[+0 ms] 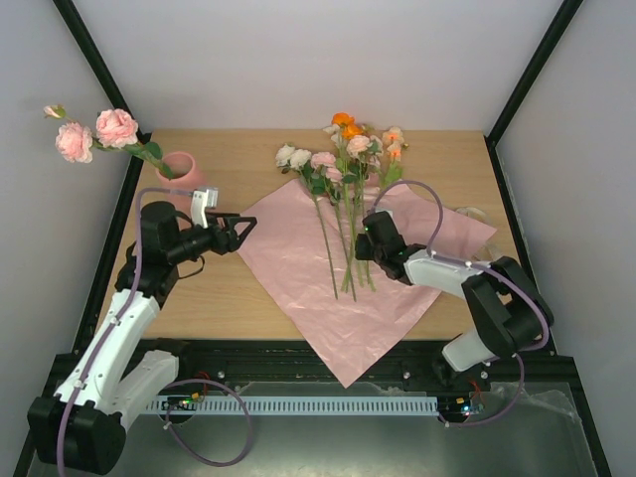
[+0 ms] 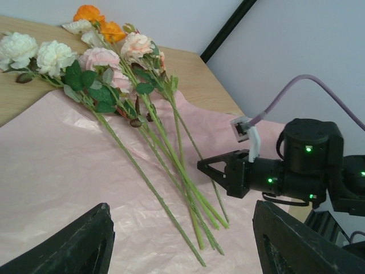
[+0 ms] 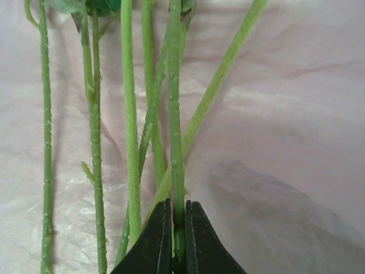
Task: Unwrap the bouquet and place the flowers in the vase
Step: Pick up the fake flower from the wrapping paper, then insert the fake flower into the vase.
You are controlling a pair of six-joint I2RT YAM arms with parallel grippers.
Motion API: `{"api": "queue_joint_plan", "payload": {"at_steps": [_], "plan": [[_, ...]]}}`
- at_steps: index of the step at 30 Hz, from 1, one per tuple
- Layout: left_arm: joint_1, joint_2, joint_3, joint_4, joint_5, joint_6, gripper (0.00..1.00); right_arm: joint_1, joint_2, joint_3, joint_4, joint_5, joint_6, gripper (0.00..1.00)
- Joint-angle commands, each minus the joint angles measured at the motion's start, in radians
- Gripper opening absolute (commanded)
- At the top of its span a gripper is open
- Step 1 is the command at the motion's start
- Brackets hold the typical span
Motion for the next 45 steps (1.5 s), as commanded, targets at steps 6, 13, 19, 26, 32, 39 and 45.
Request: {"api": "queue_joint_plan", "payload": {"at_steps": [6, 13, 19, 26, 32, 39, 45], "plan": [[-0.003, -0.019, 0.009, -0.015, -0.065, -0.016, 0.99, -0.003, -0.166, -0.058, 0.010, 0.028, 0.033, 0.01], [-0.004, -0.023, -0.002, 0.054, -0.003, -0.073, 1.00, -0.001, -0.276, -0.062, -0.002, 0.031, 0.028, 0.01], [-0.016, -0.038, 0.015, 0.094, 0.006, -0.107, 0.97, 0.010, -0.362, -0.065, 0.025, 0.016, 0.032, 0.01], [-0.047, -0.015, 0.020, 0.138, 0.011, -0.170, 0.89, 0.069, -0.499, -0.167, 0.278, -0.170, -0.001, 0.01], [-0.081, -0.002, -0.008, 0.237, 0.008, -0.265, 0.84, 0.173, -0.553, -0.178, 0.398, -0.276, -0.037, 0.01], [-0.173, 0.018, -0.032, 0.433, 0.008, -0.410, 0.78, 0.287, -0.537, -0.182, 0.543, -0.338, -0.013, 0.01], [-0.226, 0.033, -0.038, 0.571, 0.002, -0.492, 0.72, 0.379, -0.499, -0.178, 0.630, -0.379, -0.044, 0.01]]}}
